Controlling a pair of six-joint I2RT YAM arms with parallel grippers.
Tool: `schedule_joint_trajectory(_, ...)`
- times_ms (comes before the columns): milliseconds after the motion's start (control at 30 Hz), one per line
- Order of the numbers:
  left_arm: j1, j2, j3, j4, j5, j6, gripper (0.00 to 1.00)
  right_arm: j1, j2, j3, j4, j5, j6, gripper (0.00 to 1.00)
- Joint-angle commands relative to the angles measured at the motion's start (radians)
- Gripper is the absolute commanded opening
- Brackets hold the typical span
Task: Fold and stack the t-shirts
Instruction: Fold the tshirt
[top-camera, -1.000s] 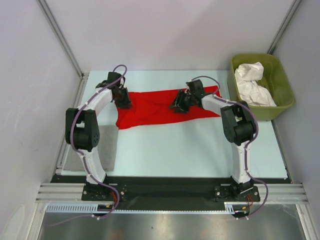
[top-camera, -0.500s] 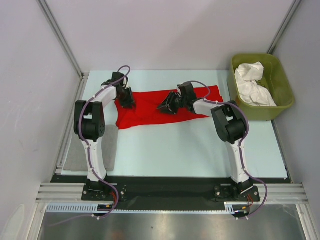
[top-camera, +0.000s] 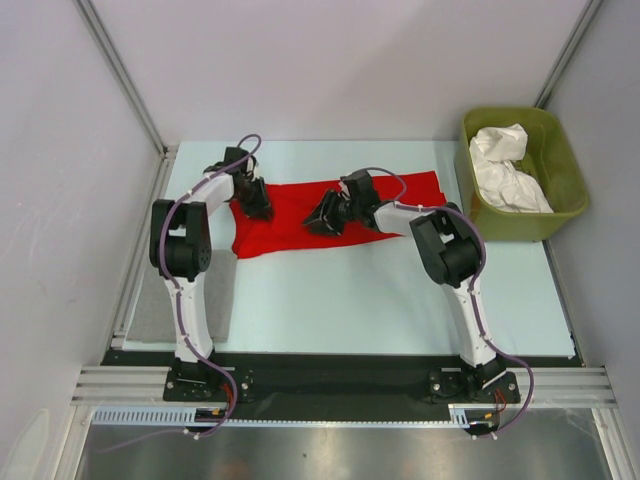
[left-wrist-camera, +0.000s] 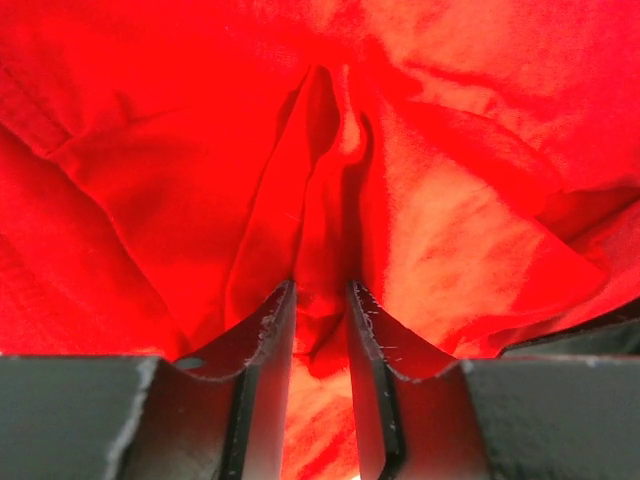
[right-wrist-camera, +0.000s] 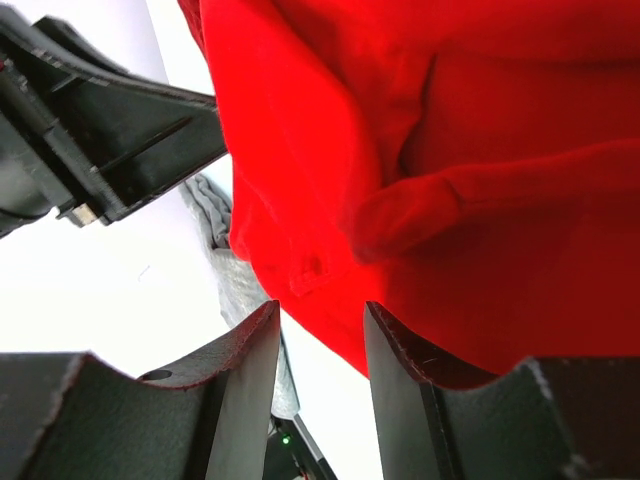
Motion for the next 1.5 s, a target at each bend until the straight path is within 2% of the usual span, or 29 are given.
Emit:
schedule_joint_trajectory(0,0.01,0.015,0.01,0.019,0.035,0.01,0.32,0.016,0.013,0.064,-0.011,-0.005,0.009,0.45)
schedule_joint_trajectory(133,0.016,0.006,0.005,0.016,0.017,0.011,0.21,0.032,0.018,0.073,-0.014,0.003,0.012,0.45)
schedule_joint_trajectory(300,0.023,-0.014,0.005,0.013,-0.005,0.017,0.15,0.058,0.021,0.079,-0.032,0.023,0.021,0.45)
schedule_joint_trajectory(433,0.03,-0.022,0.005,0.008,-0.003,0.024,0.04,0.072,0.023,0.073,-0.037,0.035,0.032,0.45)
schedule_joint_trajectory(533,0.031,-0.039,0.005,0.001,-0.006,0.027,0.0,0.082,0.024,0.073,-0.04,0.04,0.041,0.44)
schedule_joint_trajectory(833,0.04,-0.093,0.005,-0.013,-0.023,0.017,0.0,0.108,0.056,0.055,0.046,0.05,0.156,0.43)
schedule_joint_trajectory(1067,0.043,-0.119,0.002,-0.013,-0.019,0.017,0.01,0.108,0.072,0.088,-0.027,0.099,0.156,0.41)
schedule_joint_trajectory(1300,0.045,-0.113,-0.013,-0.013,-0.003,0.013,0.0,0.108,0.09,0.122,-0.024,0.105,0.162,0.38)
schedule_joint_trajectory(1467,0.046,-0.117,-0.018,-0.015,-0.014,0.019,0.0,0.105,0.121,0.173,-0.052,0.099,0.162,0.29)
